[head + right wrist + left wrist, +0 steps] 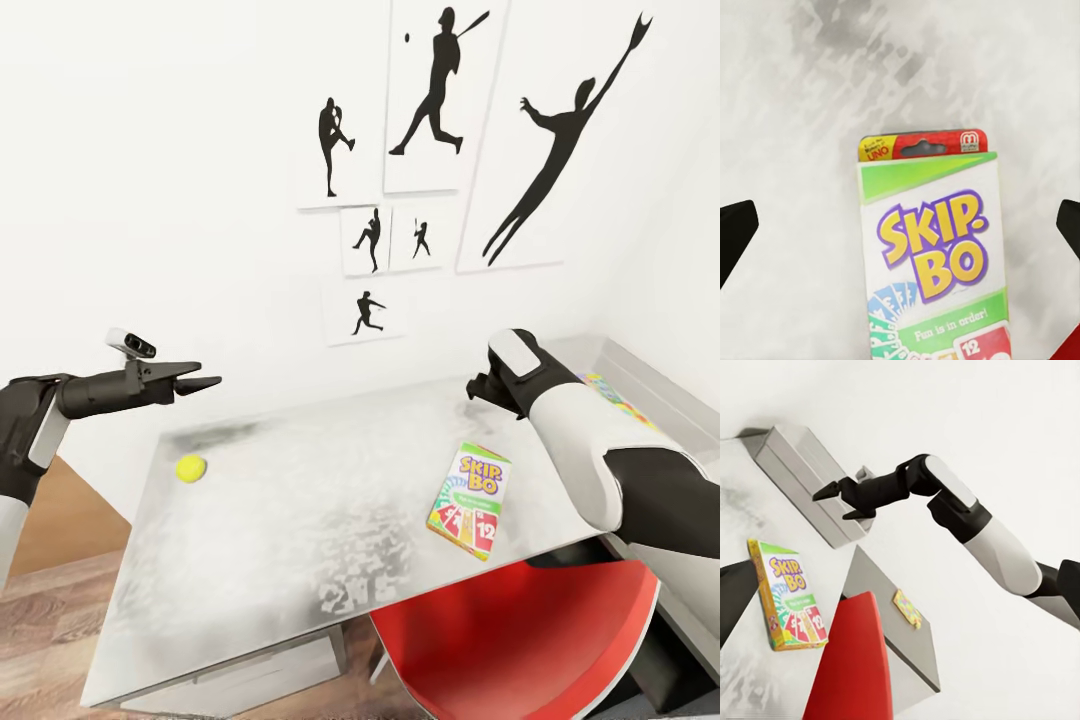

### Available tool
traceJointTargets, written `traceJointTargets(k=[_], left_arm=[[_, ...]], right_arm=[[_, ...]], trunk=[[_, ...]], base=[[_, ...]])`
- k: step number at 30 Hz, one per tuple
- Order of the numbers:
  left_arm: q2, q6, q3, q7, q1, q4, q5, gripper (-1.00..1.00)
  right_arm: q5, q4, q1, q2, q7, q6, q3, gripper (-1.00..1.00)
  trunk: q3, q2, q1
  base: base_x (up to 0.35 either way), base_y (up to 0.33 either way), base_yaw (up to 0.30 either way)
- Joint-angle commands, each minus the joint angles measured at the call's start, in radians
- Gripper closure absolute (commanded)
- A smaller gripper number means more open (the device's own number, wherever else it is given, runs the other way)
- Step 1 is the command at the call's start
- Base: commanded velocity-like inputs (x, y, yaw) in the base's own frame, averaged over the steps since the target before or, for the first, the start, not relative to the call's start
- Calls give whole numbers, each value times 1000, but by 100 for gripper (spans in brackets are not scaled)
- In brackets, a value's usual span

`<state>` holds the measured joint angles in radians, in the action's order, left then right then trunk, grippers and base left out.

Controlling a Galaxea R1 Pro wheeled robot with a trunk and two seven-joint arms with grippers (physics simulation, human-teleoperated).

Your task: Put all the toys in the child's room - the three board games (two on the bed and one on the table), the two jigsaw puzzles on the table, and the tennis ball on the table - inside the toy box on the table in the child's room.

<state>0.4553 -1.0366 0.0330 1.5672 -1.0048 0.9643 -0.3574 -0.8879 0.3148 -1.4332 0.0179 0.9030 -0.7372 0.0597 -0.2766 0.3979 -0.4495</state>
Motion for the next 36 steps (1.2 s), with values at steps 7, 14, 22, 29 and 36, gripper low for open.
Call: traceJointTargets(k=[7, 14, 22, 29, 36], left_arm=[[4, -11, -4, 4, -1, -1, 3, -100], [9, -9, -6, 4, 0, -1, 5, -100], [11, -8, -3, 4, 0, -5, 32, -100], [11, -7, 3, 4, 0, -6, 51, -100], [11, -7, 5, 4, 0, -6, 53, -100]], right_arm=[[-7, 6, -2, 12, 4, -7, 7, -100], [-6, 71, -4, 17, 4, -9, 9, -100], [-2, 93, -20, 19, 4, -8, 13, -100], [54, 94, -33, 19, 4, -8, 13, -100], [91, 95, -36, 27, 3, -8, 14, -100]], trunk=[[-13, 2, -1], [-25, 2, -1], [-38, 2, -1], [-49, 2, -1], [-61, 2, -1]], base=[[0, 0, 0], [0, 0, 0], [0, 0, 0], [0, 0, 0], [0, 0, 0]])
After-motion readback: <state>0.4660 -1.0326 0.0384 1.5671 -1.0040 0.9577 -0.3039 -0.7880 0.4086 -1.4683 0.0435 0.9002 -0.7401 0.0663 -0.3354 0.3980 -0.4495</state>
